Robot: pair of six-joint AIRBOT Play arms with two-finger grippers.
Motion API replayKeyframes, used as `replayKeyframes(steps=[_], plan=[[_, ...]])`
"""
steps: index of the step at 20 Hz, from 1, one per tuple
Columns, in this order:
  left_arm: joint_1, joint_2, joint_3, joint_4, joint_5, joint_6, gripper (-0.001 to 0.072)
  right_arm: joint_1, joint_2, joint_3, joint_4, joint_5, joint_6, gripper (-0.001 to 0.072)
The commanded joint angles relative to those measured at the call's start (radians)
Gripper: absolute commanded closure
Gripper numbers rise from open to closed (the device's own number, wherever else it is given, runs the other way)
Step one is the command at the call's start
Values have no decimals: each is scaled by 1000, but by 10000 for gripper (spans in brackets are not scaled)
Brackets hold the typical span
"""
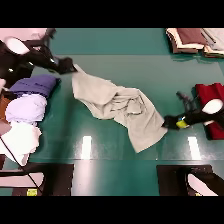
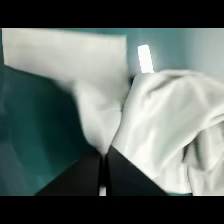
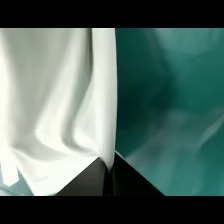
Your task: Fold the shirts.
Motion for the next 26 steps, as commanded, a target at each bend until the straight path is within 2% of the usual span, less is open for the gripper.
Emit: replayKeyframes(steps=[1,7,11,15,18,21,23,26], plan=[[31,121,162,23,-21,0,681,-4,120,310,-197,82,17,693],[46,397,460,29,-31,0,682,-146,225,858,-204,203,16,693],[46,562,494,30,27,0,682,-241,248,1028,-204,280,16,692],[46,613,497,63,102,0,682,-300,191,1147,-196,410,16,692],[46,547,495,156,45,-11,683,-299,107,1137,-196,533,58,693],[46,373,495,183,-93,-11,682,-299,20,978,-196,595,101,693],[46,225,478,169,-176,-12,682,-299,-44,824,-196,597,128,693],[42,18,378,148,-177,-13,682,-299,-175,628,-195,527,128,693]])
